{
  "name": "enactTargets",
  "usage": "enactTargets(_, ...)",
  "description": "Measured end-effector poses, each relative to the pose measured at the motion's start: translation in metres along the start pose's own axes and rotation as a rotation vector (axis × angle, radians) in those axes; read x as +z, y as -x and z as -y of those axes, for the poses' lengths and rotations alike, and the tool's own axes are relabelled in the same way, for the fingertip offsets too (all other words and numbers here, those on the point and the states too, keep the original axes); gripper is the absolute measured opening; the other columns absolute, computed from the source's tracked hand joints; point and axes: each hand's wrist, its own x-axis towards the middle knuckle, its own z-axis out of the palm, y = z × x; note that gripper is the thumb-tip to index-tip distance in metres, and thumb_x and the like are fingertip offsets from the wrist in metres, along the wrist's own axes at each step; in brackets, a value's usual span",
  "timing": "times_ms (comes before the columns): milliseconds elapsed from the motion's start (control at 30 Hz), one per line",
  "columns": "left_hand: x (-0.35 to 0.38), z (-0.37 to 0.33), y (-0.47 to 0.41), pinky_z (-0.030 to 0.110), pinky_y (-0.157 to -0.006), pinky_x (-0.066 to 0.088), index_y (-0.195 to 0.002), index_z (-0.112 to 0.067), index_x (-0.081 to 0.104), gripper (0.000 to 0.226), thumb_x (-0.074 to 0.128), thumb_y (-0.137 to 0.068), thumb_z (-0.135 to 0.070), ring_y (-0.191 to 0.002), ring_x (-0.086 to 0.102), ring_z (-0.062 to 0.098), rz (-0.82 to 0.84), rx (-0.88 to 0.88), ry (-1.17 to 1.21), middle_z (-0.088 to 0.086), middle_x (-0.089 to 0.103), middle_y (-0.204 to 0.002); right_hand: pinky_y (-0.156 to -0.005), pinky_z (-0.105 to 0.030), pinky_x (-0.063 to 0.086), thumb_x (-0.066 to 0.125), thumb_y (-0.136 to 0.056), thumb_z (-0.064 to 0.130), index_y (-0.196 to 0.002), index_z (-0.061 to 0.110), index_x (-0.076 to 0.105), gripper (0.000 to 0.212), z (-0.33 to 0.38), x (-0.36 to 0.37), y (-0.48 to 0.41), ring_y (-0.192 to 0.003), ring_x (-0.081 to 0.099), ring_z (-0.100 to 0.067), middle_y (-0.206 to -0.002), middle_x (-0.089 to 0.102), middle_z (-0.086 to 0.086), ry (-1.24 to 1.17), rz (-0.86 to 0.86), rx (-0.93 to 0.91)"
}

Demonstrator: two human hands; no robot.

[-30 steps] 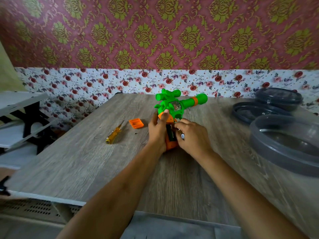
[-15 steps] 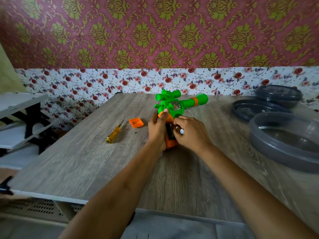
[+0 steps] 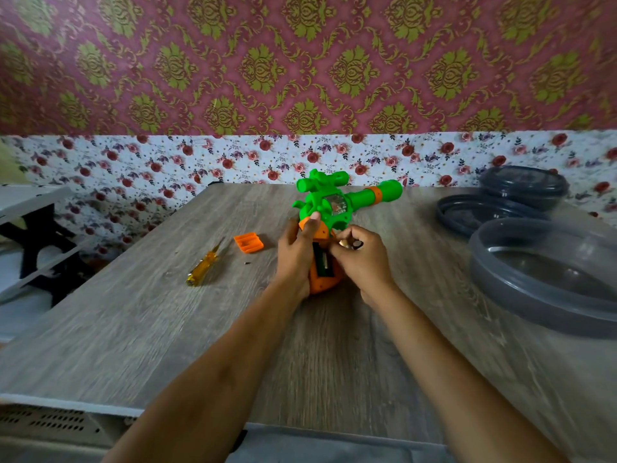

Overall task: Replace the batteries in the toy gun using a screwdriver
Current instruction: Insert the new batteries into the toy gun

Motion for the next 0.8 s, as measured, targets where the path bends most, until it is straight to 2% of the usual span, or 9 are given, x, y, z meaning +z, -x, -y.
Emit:
enactTargets(100,0.004,-0.001,0.004,0.031,-0.058,0.057,-0.102,-0.014,0.061,0.012,0.058,-0.092,-0.02,-0.066,0.068,0.016,0.032,0.042,-0.04,0.007,0.066,-0.081,-0.037,-0.015,0.032,0.071,-0.078,0.02,-0.089,0.02,0.056,0.019,0.007,-0.006,0.0,-0.047,0.042,-0.01,-0.068,0.053,0.0,-0.195,0.092,0.298)
enactTargets(200,0.005,-0.002,0.006,0.04,-0.07,0.058,-0.107,-0.017,0.061,0.016,0.058,-0.093,-0.021,-0.082,0.068,0.023,0.054,0.06,-0.045,0.009,0.067,-0.093,-0.031,-0.012,0.021,0.071,-0.079,0.021,-0.102,0.018,0.057,0.027,0.013,-0.014,0.001,-0.032,0.034,-0.005,-0.066,0.052,-0.002,-0.262,0.137,0.374)
enactTargets(267,0.004,-0.004,0.007,0.045,-0.075,0.057,-0.106,-0.02,0.062,0.015,0.057,-0.093,-0.022,-0.088,0.068,0.027,0.063,0.052,-0.017,0.009,0.068,-0.099,-0.032,-0.011,0.021,0.071,-0.08,0.023,-0.102,0.019,0.057,0.026,0.015,-0.016,0.002,-0.037,0.035,-0.008,-0.066,0.053,-0.002,-0.263,0.145,0.36)
enactTargets(333,0.004,-0.006,0.008,0.045,-0.074,0.056,-0.097,-0.026,0.064,0.009,0.056,-0.093,-0.022,-0.086,0.068,0.027,0.076,0.04,0.031,0.005,0.069,-0.094,-0.032,-0.011,0.022,0.07,-0.081,0.026,-0.1,0.021,0.057,0.023,0.015,-0.015,0.003,-0.041,0.035,-0.009,-0.068,0.055,-0.001,-0.27,0.14,0.344)
enactTargets(433,0.004,-0.008,0.009,0.046,-0.076,0.054,-0.09,-0.028,0.063,0.011,0.055,-0.094,-0.022,-0.083,0.066,0.028,0.094,0.03,0.078,0.006,0.068,-0.088,-0.032,-0.011,0.023,0.068,-0.082,0.029,-0.098,0.021,0.055,0.022,0.015,-0.013,0.003,-0.037,0.036,-0.007,-0.073,0.058,-0.002,-0.33,0.103,0.332)
enactTargets(500,0.004,-0.008,0.009,0.041,-0.069,0.055,-0.09,-0.027,0.063,0.01,0.055,-0.094,-0.023,-0.075,0.066,0.024,0.097,0.029,0.073,0.006,0.066,-0.086,-0.031,-0.012,0.024,0.068,-0.083,0.029,-0.098,0.018,0.05,0.026,0.013,-0.012,0.003,-0.038,0.037,-0.007,-0.07,0.056,-0.001,-0.337,0.06,0.355)
enactTargets(600,0.003,-0.009,0.008,0.034,-0.058,0.055,-0.095,-0.02,0.061,0.009,0.055,-0.094,-0.025,-0.062,0.064,0.018,0.1,0.036,0.062,0.006,0.064,-0.079,-0.031,-0.011,0.023,0.066,-0.084,0.033,-0.091,0.016,0.051,0.024,0.012,-0.011,0.003,-0.034,0.036,-0.005,-0.064,0.051,0.0,-0.344,0.079,0.408)
enactTargets(700,0.002,-0.009,0.008,0.036,-0.06,0.054,-0.105,-0.016,0.06,0.016,0.054,-0.094,-0.026,-0.067,0.063,0.022,0.113,0.058,0.05,0.004,0.065,-0.079,-0.034,-0.013,0.023,0.066,-0.081,0.042,-0.07,0.016,0.053,0.031,0.011,-0.011,0.002,-0.039,0.035,-0.007,-0.055,0.046,0.002,-0.301,0.143,0.451)
enactTargets(800,0.001,-0.009,0.007,0.036,-0.064,0.054,-0.121,-0.01,0.054,0.03,0.053,-0.095,-0.024,-0.078,0.063,0.025,0.131,0.106,0.028,0.007,0.065,-0.092,-0.038,-0.017,0.024,0.068,-0.077,0.048,-0.068,0.017,0.052,0.036,0.009,-0.013,0.001,-0.044,0.034,-0.009,-0.057,0.044,0.0,-0.279,0.191,0.489)
